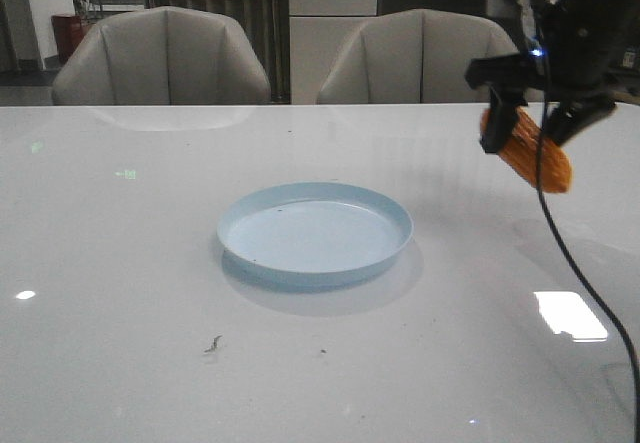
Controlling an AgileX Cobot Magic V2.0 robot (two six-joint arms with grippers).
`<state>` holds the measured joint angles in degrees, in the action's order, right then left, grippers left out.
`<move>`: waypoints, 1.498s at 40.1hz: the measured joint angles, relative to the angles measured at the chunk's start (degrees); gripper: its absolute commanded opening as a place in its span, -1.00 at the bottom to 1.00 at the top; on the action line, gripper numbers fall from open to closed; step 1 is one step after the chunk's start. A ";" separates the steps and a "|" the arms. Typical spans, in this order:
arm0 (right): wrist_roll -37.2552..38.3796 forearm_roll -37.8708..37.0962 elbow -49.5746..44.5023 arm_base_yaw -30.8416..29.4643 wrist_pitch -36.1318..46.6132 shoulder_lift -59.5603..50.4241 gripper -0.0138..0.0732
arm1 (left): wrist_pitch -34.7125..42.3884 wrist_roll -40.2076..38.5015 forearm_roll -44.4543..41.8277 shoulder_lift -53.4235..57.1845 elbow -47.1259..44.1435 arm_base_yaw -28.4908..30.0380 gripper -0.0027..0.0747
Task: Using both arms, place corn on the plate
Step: 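Lift the corn and carry it over the plate with the right gripper, then release the corn onto the plate and raise the right gripper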
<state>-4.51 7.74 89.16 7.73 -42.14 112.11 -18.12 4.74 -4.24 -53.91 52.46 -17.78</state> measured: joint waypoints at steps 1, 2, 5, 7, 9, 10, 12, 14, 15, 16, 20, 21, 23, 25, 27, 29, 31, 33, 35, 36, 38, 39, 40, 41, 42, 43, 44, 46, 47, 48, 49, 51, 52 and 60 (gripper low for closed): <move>-0.27 0.00 1.00 0.86 -0.10 0.00 0.05 | 0.00 0.00 0.00 0.00 0.00 0.00 -0.26; -0.74 0.00 1.94 1.76 -0.09 0.00 0.05 | 0.00 0.00 0.00 0.00 0.00 0.00 -0.26; -1.33 0.00 4.55 4.92 -0.13 0.00 0.05 | 0.00 0.00 0.00 0.00 0.00 0.00 -0.26; -1.57 0.00 5.79 7.47 -0.13 0.00 0.05 | 0.00 0.00 0.00 0.00 0.00 0.00 -0.26; -1.61 0.00 6.42 9.32 -0.01 0.00 0.05 | 0.00 0.00 0.00 0.00 0.00 0.00 -0.26; -1.72 0.00 6.54 10.55 0.08 0.00 0.05 | 0.00 0.00 0.00 0.00 0.00 0.00 -0.26; -1.72 0.10 6.68 12.27 0.08 0.14 0.05 | 0.00 0.00 0.21 0.00 0.00 0.00 -0.26; -1.72 0.10 6.81 14.07 0.20 0.33 0.05 | 0.00 0.00 0.33 0.00 0.00 0.00 -0.26; -1.74 0.22 6.81 14.98 0.31 0.60 0.05 | 0.00 0.00 0.61 0.00 0.00 0.00 -0.26; -1.84 0.22 6.81 15.62 0.30 0.74 0.05 | 0.00 0.00 0.76 0.00 0.00 0.00 -0.26; -1.87 0.46 6.81 17.94 0.68 2.44 0.05 | 0.00 0.00 1.46 0.00 0.00 0.00 -0.26; -1.87 0.46 6.81 18.52 0.97 2.89 0.05 | 0.00 0.00 1.72 0.00 0.00 0.00 -0.26; -1.87 0.58 6.81 19.27 1.34 4.06 0.05 | 0.00 0.00 1.95 0.00 0.00 0.00 -0.26; -1.87 0.70 6.81 19.95 1.70 5.33 0.05 | 0.00 0.00 2.20 0.00 0.00 0.00 -0.26; -1.96 1.10 6.81 20.40 1.78 6.59 0.06 | 0.00 0.00 2.18 0.00 0.00 0.00 -0.26; -1.96 1.24 6.81 20.68 1.78 7.66 0.11 | -0.12 0.00 2.23 0.00 0.00 0.00 -0.26; -1.96 1.51 6.81 20.77 1.67 8.85 0.22 | -0.22 0.00 2.32 0.00 0.00 0.00 -0.26; -1.96 1.67 6.81 20.77 1.53 9.97 0.35 | -0.48 0.00 2.32 0.00 0.00 0.00 -0.26; -1.96 1.93 6.81 20.77 1.11 10.98 0.46 | -0.95 0.00 2.32 0.00 0.00 0.00 -0.26; -1.96 2.19 6.81 20.77 1.03 11.44 0.53 | -1.14 0.00 2.32 0.00 0.00 0.00 -0.26; -1.96 2.48 6.81 20.77 0.92 11.87 0.62 | -1.48 0.00 2.32 0.00 0.00 0.00 -0.26; -1.96 2.59 6.81 20.77 0.92 12.18 0.65 | -1.62 0.00 2.32 0.00 0.00 0.00 -0.26; -1.96 2.87 6.81 20.77 0.92 12.16 0.68 | -1.62 0.00 2.32 0.00 0.00 0.00 -0.26; -1.96 3.02 6.81 20.77 0.92 12.16 0.69 | -1.73 0.00 2.32 0.00 0.00 0.00 -0.26; -1.96 3.31 6.81 20.77 1.03 12.20 0.69 | -1.71 0.00 2.32 0.00 0.00 0.00 -0.26; -1.96 3.48 6.81 20.77 1.19 12.20 0.69 | -1.71 0.00 2.32 0.00 0.00 0.00 -0.26; -1.96 3.82 6.95 20.77 1.33 12.20 0.69 | -1.71 0.00 2.36 0.00 0.00 0.00 -0.26; -1.96 4.39 7.51 20.77 1.40 12.20 0.69 | -1.71 0.00 2.36 0.00 0.00 0.00 -0.26; -1.96 4.56 7.71 20.77 1.40 12.20 0.69 | -1.71 0.00 2.36 0.00 0.00 0.00 -0.26; -1.96 4.82 8.21 20.77 1.40 12.20 0.69 | -1.71 0.00 2.36 0.00 0.00 0.00 -0.26; -1.96 4.95 8.89 20.77 1.24 12.20 0.69 | -1.71 0.00 2.36 0.00 0.00 0.00 -0.26; -1.96 5.06 10.22 20.77 0.56 12.20 0.69 | -1.71 0.00 2.36 0.00 0.00 0.00 -0.26; -1.96 5.06 11.31 20.77 -0.19 12.20 0.69 | -1.71 0.00 2.36 0.00 0.00 0.00 -0.26; -1.96 5.06 21.00 19.77 -8.07 12.05 0.69 | -1.71 0.00 2.36 0.00 0.00 0.00 -0.26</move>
<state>-6.47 12.81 110.16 27.49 -50.21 124.16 -19.83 4.74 -1.88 -53.91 52.46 -17.78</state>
